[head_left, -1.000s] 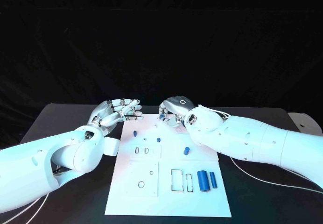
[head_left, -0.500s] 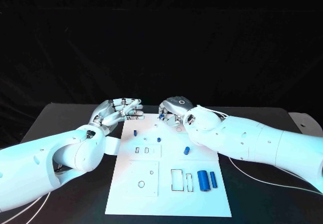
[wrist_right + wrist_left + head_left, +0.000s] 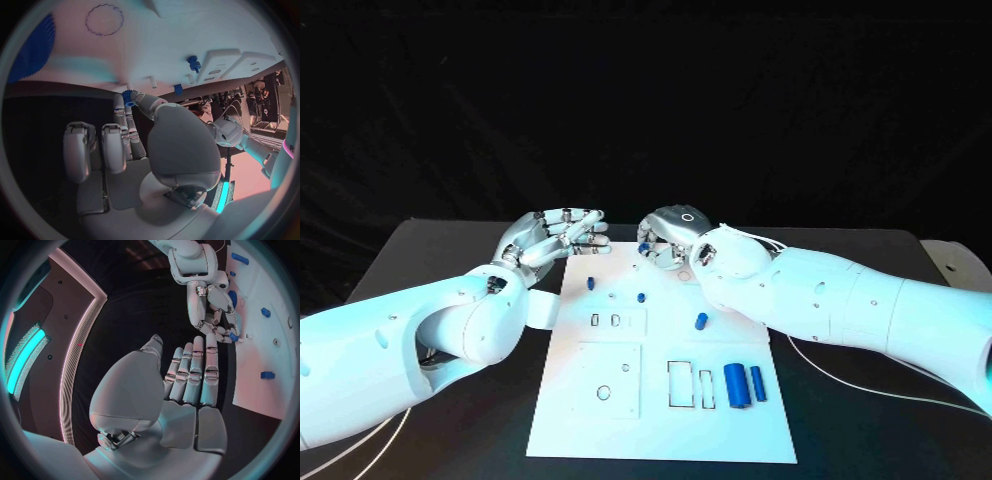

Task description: Assemble the parts on the task board

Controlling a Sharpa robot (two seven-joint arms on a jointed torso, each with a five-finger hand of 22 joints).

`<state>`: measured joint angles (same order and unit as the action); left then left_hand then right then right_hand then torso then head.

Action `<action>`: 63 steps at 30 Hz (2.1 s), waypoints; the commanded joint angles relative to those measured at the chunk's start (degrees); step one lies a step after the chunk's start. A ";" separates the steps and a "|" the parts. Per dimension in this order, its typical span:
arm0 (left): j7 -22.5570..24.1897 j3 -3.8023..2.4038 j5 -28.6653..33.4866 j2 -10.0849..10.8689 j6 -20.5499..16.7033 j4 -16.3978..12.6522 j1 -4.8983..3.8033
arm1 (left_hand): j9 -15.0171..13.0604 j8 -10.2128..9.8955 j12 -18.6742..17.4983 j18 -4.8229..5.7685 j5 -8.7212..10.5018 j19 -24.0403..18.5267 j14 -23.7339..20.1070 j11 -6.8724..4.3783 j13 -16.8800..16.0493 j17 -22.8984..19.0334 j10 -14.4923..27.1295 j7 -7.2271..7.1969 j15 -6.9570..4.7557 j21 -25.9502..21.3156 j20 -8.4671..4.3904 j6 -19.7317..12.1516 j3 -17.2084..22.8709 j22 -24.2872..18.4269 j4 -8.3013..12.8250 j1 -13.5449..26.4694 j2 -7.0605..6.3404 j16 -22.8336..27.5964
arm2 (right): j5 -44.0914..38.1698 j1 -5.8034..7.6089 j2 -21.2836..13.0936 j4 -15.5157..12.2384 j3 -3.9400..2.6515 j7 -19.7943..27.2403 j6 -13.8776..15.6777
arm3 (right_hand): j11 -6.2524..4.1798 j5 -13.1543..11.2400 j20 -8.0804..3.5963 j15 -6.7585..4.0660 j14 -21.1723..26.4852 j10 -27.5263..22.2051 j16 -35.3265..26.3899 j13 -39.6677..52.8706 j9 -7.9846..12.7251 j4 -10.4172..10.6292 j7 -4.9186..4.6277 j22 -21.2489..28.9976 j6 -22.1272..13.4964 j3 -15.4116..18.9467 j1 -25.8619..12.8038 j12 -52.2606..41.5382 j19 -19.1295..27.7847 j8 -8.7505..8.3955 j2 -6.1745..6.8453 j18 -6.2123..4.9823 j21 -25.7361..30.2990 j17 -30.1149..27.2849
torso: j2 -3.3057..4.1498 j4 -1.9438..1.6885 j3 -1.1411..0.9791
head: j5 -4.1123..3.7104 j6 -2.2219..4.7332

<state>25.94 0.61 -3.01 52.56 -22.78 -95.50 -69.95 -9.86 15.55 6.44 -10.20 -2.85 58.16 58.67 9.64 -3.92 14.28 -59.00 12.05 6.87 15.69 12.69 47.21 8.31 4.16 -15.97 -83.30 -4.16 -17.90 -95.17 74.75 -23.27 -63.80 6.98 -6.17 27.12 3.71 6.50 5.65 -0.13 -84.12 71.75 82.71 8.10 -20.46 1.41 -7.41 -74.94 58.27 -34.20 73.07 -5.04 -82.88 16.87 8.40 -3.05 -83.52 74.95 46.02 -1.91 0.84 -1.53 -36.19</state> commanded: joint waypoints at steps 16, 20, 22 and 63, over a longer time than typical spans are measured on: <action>0.20 -0.04 0.08 -0.06 0.90 -0.22 -1.15 | 0.05 -0.39 -0.35 -0.34 -0.14 0.46 0.05 0.52 0.05 0.05 0.04 1.51 0.23 -0.16 0.05 -0.40 -0.12 -0.09 -0.24 0.03 0.23 0.08 | 0.27 -0.01 0.86 0.88 0.06 0.32 -2.24 | 0.35 0.21 0.19 -0.14 -3.11 -0.53 0.09 0.03 -1.96 0.58 -0.17 -3.80 -0.58 0.11 -1.18 0.59 0.00 0.05 0.42 0.52 -0.03 0.18 | 0.29 0.13 0.01 | 0.28 -0.29; 0.18 -0.04 0.08 -0.04 0.88 -0.21 -1.25 | 0.05 -0.39 -0.35 -0.34 -0.14 0.46 0.05 0.52 0.05 0.05 0.04 1.51 0.23 -0.16 0.05 -0.40 -0.12 -0.09 -0.24 0.03 0.23 0.08 | 0.28 -0.05 1.08 1.28 0.06 0.09 -2.49 | 1.26 -0.18 0.72 0.59 -2.73 -2.83 -0.54 -0.28 -1.94 1.04 -1.19 -1.88 -2.79 0.22 -1.95 1.51 1.45 -1.12 1.45 0.08 1.19 -1.15 | 0.32 0.13 -0.03 | 0.20 -0.25; 0.18 -0.04 0.08 -0.06 0.91 -0.21 -1.27 | 0.05 -0.39 -0.35 -0.34 -0.14 0.46 0.05 0.52 0.05 0.05 0.04 1.51 0.23 -0.16 0.05 -0.40 -0.12 -0.09 -0.24 0.03 0.23 0.08 | 0.30 -0.05 1.20 1.60 0.07 0.06 -2.49 | 1.76 -0.39 1.10 1.10 -2.39 -4.55 -1.16 -0.61 -1.86 1.22 -1.80 -0.39 -3.90 0.23 -2.20 1.57 2.53 -1.79 1.91 -0.26 2.16 -2.34 | 0.30 0.09 -0.01 | 0.22 -0.21; 0.36 -0.02 0.09 0.67 2.14 0.86 -1.30 | 0.05 -0.44 -0.57 -0.34 -0.14 0.48 -0.29 0.47 0.01 0.29 -0.08 1.36 0.29 -0.32 0.10 -0.36 -0.10 -0.15 -0.10 -0.20 0.27 0.32 | 27.85 3.64 -23.38 -15.09 -1.01 0.48 -14.34 | 1.01 3.41 0.95 0.63 -4.49 10.81 4.90 71.35 -6.70 5.10 -2.26 -11.40 -15.38 12.47 -2.22 -75.29 -4.35 1.21 3.45 2.06 -3.98 8.19 | -0.23 1.63 -0.35 | 0.63 0.63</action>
<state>25.74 0.64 -3.01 53.38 -21.94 -94.62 -71.18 -9.86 15.27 6.15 -10.19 -2.85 58.16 58.67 9.64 -3.92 14.49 -59.00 12.05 6.87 15.69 12.69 47.21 8.31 4.08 -15.97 -83.30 -4.17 -17.90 -68.30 78.46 -47.00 -79.13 5.95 -4.08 16.12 4.63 9.88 6.20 0.10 -83.92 82.33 87.37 74.96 -27.10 6.55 -9.73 -74.94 43.27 -22.11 70.72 -80.19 -84.04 17.95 11.92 -2.14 -87.52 74.95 45.80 -0.16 0.41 -0.87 -35.41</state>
